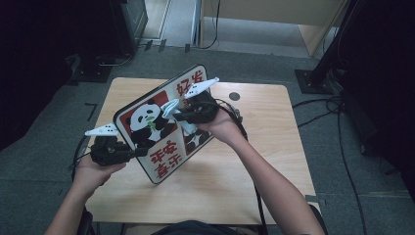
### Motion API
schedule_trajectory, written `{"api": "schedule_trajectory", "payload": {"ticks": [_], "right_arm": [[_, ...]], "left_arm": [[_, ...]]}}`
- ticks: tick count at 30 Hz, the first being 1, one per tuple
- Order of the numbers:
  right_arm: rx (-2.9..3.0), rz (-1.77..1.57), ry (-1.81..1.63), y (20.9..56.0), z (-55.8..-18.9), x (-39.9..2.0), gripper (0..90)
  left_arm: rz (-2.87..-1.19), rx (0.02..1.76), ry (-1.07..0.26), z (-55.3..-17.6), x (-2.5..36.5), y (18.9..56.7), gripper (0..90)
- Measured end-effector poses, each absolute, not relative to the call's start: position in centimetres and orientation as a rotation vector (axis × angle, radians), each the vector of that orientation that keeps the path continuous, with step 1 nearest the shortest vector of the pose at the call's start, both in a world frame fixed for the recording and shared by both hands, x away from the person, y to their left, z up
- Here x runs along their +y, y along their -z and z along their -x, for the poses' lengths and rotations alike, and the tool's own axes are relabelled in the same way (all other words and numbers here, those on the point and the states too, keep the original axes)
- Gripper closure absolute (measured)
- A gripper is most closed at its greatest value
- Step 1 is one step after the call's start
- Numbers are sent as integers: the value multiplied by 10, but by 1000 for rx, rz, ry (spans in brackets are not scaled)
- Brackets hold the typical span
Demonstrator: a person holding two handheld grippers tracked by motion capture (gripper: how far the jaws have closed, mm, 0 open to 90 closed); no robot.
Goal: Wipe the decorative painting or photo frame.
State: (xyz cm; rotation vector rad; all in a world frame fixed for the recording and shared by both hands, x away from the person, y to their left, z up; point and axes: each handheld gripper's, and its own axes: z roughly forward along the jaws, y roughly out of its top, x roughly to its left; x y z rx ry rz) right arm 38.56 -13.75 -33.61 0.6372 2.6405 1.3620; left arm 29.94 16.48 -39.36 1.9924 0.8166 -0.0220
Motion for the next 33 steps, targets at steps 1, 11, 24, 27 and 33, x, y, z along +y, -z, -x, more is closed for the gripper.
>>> {"api": "schedule_trajectory", "payload": {"ticks": [1,11,24,27,33], "right_arm": [[2641,-638,-1362,338,-384,-138,801],[2654,-637,-1358,348,-381,-140,803],[2686,-670,-1341,370,-376,-144,803],[2685,-669,-1339,374,-376,-146,803],[2689,-677,-1358,384,-375,-148,804]], "left_arm": [[-1993,816,22,-299,165,394,756],[-1992,792,20,-300,165,395,740],[-1993,803,22,-302,165,396,742],[-1986,839,71,-303,166,396,733],[-1990,853,24,-302,166,395,779]]}}
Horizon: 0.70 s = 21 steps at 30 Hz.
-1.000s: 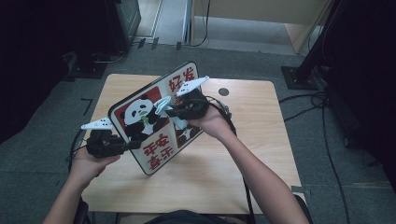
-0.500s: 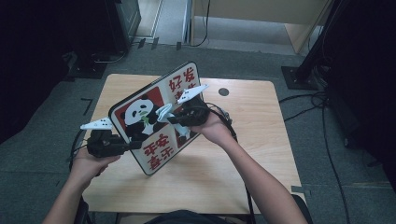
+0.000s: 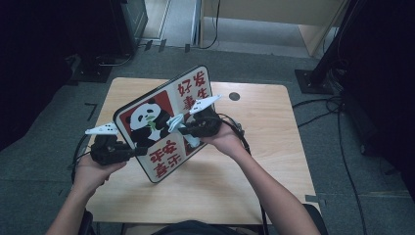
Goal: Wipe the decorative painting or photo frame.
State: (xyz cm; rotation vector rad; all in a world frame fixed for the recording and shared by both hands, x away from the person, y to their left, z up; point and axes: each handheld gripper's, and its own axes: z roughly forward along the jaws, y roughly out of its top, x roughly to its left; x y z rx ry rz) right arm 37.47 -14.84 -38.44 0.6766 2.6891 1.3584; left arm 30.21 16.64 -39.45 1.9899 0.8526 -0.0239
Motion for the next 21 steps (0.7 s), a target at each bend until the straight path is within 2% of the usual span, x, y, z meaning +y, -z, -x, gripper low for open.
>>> {"api": "schedule_trajectory", "payload": {"ticks": [21], "right_arm": [[2665,-739,-1429,429,-363,-157,804]], "left_arm": [[-1983,854,25,-302,168,395,789]]}}
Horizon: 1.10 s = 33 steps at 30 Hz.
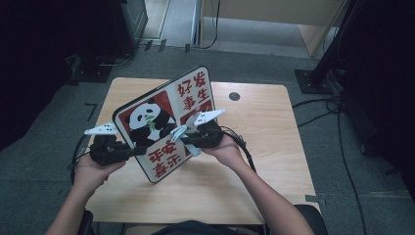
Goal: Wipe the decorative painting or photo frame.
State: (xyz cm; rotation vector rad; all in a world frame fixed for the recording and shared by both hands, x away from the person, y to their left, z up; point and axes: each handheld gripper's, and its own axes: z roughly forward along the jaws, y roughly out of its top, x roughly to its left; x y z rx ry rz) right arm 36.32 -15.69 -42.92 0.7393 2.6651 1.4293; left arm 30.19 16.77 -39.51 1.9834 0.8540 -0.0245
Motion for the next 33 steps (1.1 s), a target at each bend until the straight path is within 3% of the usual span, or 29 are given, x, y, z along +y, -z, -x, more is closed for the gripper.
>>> {"api": "schedule_trajectory", "payload": {"ticks": [33], "right_arm": [[2766,-856,-1282,498,-347,-163,804]], "left_arm": [[-1985,850,23,-302,166,395,782]]}}
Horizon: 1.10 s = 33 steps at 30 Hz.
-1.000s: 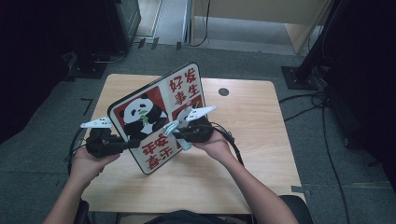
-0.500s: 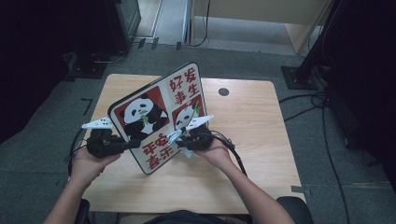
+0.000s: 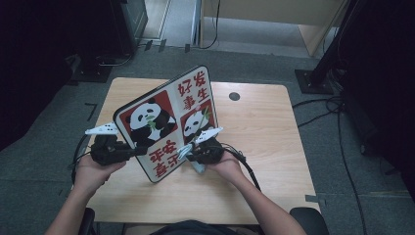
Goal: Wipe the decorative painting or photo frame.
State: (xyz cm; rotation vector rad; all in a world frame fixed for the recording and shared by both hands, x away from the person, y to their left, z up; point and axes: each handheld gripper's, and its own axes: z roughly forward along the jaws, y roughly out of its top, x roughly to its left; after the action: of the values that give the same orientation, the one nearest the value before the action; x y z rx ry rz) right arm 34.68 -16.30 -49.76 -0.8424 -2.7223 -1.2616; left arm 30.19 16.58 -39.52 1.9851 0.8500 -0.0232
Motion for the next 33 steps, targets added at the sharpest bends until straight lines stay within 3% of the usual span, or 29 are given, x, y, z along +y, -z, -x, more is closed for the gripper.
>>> {"api": "schedule_trajectory", "payload": {"ticks": [12,33], "right_arm": [[-2713,876,1246,481,-349,-165,805],[-2743,829,1348,402,-367,-158,806]], "left_arm": [[-1986,842,19,-303,167,395,780],[-1962,832,8,-301,170,393,755]]}}
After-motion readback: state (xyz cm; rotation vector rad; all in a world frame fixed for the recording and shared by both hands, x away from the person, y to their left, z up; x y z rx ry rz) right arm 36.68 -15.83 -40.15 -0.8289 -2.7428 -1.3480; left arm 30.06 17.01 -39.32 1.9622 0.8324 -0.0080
